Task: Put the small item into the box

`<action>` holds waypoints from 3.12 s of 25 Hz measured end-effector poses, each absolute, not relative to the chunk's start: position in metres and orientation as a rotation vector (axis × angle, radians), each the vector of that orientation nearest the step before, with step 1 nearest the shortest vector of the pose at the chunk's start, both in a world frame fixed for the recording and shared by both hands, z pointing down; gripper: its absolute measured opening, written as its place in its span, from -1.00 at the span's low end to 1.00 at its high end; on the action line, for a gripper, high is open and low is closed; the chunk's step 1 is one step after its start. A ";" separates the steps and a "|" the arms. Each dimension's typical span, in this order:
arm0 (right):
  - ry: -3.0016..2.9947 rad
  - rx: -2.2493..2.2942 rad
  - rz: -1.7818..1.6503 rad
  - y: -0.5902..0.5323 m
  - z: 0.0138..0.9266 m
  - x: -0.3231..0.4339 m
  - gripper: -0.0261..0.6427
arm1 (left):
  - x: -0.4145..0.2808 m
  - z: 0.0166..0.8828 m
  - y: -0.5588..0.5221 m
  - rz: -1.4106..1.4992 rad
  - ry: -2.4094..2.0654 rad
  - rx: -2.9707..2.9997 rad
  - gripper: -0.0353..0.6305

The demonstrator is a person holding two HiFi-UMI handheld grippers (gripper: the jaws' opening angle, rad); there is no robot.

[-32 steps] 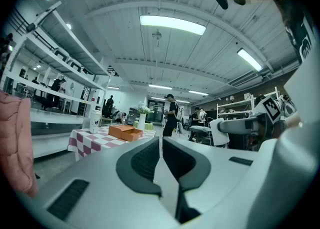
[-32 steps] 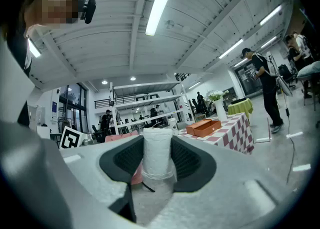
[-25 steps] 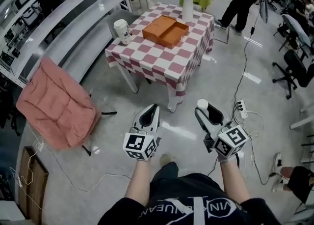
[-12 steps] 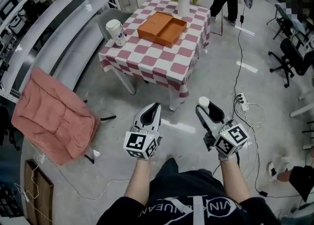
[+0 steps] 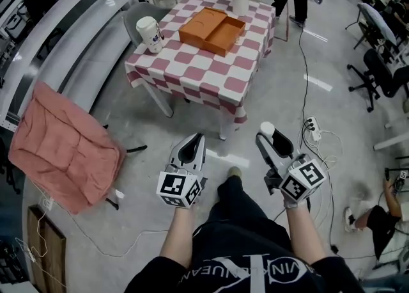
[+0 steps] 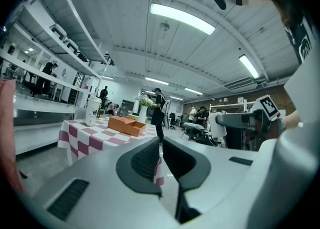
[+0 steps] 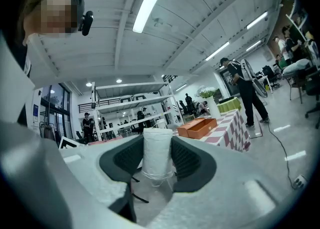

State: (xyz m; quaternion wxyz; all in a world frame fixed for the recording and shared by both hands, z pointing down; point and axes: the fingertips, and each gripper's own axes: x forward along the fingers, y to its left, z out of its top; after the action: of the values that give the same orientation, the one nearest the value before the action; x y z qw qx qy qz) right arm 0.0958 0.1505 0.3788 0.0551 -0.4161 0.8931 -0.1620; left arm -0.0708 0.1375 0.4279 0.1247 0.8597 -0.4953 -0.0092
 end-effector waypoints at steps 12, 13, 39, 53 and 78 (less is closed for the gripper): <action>2.693 -1.209 -0.474 0.104 0.374 0.080 -0.41 | -0.097 0.420 0.104 -0.023 -1.504 2.505 -0.82; 2.697 -1.201 -0.464 0.099 0.372 0.078 -0.41 | -0.099 0.417 0.098 -0.027 -1.510 2.506 -0.82; 2.723 -1.158 -0.541 -0.051 0.384 0.056 -0.41 | -0.104 0.416 -0.048 -0.016 -1.487 2.507 -0.82; 2.706 -1.122 -0.551 -0.105 0.385 0.060 -0.41 | -0.095 0.416 -0.101 0.007 -1.481 2.521 -0.82; 2.664 -1.162 -0.644 -0.136 0.409 0.081 -0.41 | -0.064 0.428 -0.134 0.054 -1.383 2.552 -0.82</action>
State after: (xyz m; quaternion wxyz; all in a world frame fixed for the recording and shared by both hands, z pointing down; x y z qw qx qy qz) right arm 0.0812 -0.1359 0.4086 0.0825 -0.3890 0.8918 -0.2156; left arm -0.0638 -0.1340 0.4280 0.1191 0.8728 -0.4729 0.0185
